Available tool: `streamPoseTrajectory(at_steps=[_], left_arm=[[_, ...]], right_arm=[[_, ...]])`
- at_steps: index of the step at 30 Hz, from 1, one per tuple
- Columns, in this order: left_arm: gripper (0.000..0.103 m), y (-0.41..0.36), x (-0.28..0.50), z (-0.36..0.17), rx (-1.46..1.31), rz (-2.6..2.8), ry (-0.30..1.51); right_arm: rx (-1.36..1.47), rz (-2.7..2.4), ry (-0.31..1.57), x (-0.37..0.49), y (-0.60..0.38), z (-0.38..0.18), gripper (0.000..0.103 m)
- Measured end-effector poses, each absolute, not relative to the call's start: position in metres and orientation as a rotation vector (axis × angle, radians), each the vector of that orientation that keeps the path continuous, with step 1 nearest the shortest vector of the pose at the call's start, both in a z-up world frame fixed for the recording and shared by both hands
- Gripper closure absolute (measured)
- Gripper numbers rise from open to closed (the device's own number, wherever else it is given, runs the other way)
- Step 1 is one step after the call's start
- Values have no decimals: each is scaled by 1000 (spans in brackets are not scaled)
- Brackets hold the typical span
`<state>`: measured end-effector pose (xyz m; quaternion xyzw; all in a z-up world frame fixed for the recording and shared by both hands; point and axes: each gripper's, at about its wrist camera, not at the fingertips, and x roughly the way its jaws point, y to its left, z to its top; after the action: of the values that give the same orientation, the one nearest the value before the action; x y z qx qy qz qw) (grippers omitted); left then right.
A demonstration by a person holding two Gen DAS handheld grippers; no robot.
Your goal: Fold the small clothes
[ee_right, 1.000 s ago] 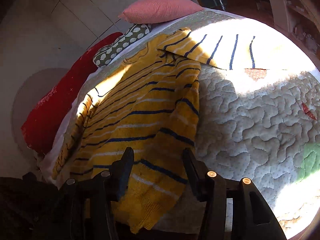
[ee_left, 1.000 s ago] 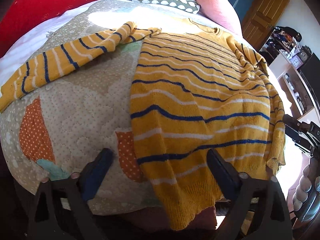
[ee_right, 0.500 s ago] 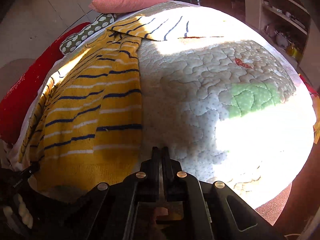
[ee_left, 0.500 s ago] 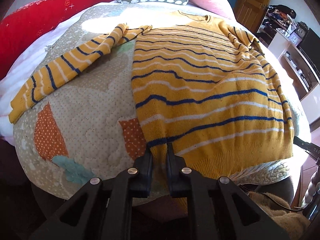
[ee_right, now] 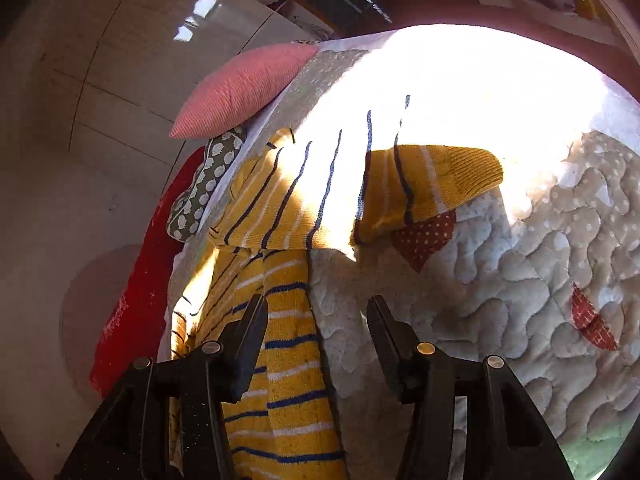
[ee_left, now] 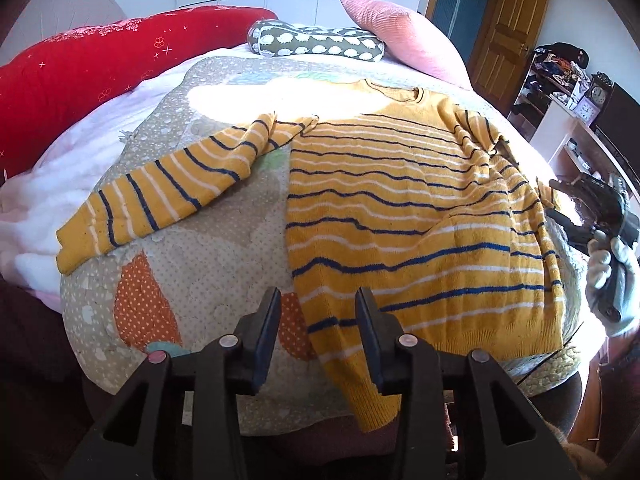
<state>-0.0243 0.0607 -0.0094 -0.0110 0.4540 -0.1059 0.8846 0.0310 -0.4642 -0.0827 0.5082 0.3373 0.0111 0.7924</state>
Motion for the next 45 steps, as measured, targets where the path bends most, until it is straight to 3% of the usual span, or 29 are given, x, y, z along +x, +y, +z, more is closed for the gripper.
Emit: streamPoseTrajectory(at_steps=[5,7,18,23,25,35,37,40,45], left_arm=[[58,57,-21,-4,-15,-216,927],[58,58,-20,-4,-8,-206,925],[58,68,-13,-19,-75,-197,984],[51,70,-12,-18,-67,-181,975],[51,73,-10,-20,-78,-172,982],[50,112,5,-10,-140,-41,948],[44,127,8,-4,-146,11,919],[35,148,14,1,-134,97,872],[35,182,34,-5,-150,176,883]], right_arm=[[1273,-23,636,66,-480,-104,50],[1256,-58,636,64,-488,-103,94],[977,-317,631,-4,-524,-75,93],[923,-294,663,-23,-513,-75,91],[899,-297,690,-33,-505,-77,71],[605,-195,660,-56,-435,-25,65],[568,-134,670,-49,-415,-17,54],[530,-29,697,-34,-381,-14,53],[443,111,760,-11,-318,-26,53]])
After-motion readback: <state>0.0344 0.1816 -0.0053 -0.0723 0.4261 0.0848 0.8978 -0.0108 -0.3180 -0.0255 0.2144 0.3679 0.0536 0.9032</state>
